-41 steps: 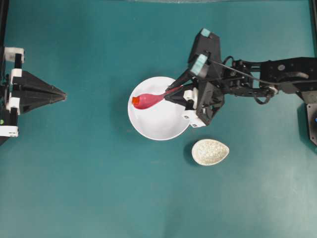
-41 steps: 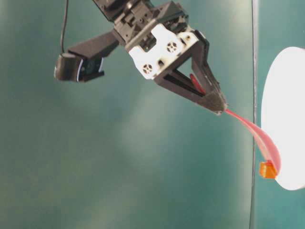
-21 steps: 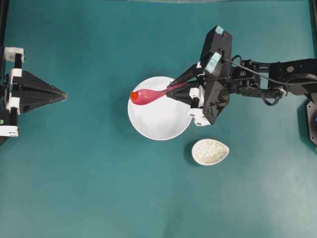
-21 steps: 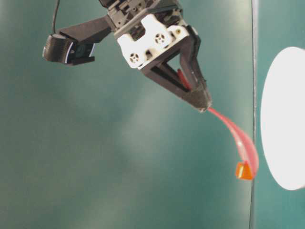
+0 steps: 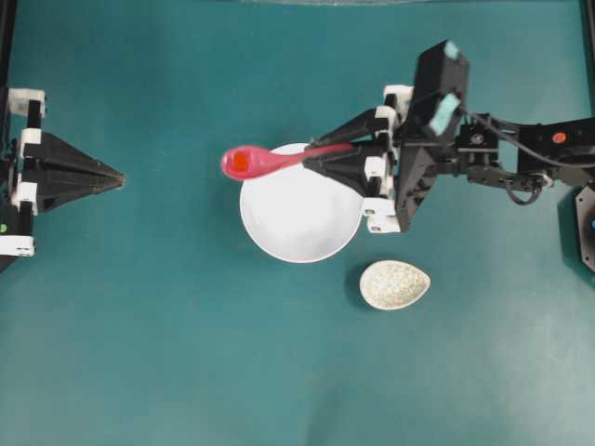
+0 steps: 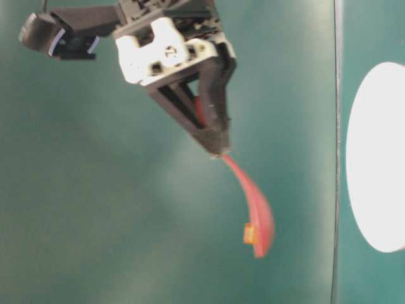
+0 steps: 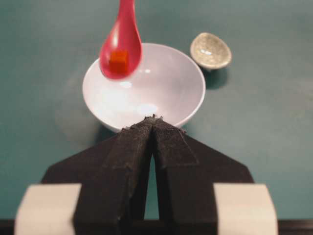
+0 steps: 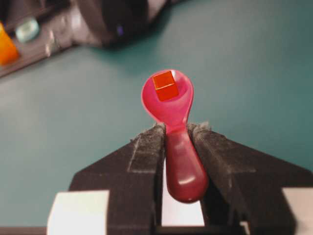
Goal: Grip the spoon and scoop the red block from the bowl with right arm.
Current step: 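Lift the spoon carrying the red cube up out of the bowl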
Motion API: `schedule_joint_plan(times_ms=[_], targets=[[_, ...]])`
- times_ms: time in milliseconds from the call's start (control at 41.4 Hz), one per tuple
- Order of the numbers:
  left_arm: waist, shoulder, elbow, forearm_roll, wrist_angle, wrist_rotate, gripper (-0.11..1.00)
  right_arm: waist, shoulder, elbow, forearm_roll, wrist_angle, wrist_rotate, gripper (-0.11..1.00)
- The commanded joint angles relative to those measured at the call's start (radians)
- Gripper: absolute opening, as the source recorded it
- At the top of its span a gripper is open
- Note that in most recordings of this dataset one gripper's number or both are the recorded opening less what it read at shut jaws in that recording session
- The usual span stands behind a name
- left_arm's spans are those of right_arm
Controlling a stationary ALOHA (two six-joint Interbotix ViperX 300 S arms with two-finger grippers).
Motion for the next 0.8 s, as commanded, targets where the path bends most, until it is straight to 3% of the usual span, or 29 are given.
schedule_joint_plan(times_ms=[0,217,773], targets=[[0.003,0.008,-0.012,0.003,-0.008,-0.005,0.00,0.005,-0.034,-0.002,0.008,-0.064,0.006,0.24],[0.003,0.009,-0.012,0.003,-0.009,-0.005,0.00,0.014,-0.058,0.025,0.006,-0.130,0.043,0.24],[0.003,0.008,-0.012,0.003,-0.008,-0.011,0.00,0.040,-0.193,0.138,0.006,-0.126,0.044,0.24]])
